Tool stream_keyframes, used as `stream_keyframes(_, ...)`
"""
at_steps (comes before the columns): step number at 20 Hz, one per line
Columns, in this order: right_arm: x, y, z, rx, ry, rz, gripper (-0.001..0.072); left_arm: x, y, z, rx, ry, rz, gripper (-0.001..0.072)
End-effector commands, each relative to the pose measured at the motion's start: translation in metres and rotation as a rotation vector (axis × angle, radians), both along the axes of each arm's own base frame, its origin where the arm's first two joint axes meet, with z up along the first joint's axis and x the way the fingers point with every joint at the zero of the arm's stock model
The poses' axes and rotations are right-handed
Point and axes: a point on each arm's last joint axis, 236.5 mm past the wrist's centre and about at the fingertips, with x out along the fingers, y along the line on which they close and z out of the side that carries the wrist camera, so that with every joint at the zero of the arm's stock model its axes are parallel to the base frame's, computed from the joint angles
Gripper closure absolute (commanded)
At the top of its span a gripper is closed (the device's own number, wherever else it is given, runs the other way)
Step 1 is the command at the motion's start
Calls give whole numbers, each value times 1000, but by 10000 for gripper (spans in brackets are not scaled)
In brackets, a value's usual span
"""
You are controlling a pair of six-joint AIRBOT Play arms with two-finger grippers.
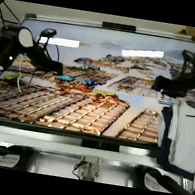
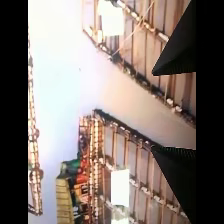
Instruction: Fold the shirts.
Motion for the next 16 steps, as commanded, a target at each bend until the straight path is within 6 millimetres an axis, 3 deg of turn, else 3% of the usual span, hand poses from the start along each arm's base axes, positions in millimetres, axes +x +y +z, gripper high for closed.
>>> stream_keyframes(1, -1, 28, -13, 86, 59, 35, 155, -15, -11, -25, -28, 57, 28, -12)
stream_keyframes(6, -1, 28, -13, 86, 58, 34, 155, 1, -15, -21, -49, -13, 34, -12)
stream_keyframes(16, -1, 28, -13, 86, 58, 34, 155, 14, -20, -16, -67, -72, 28, -13)
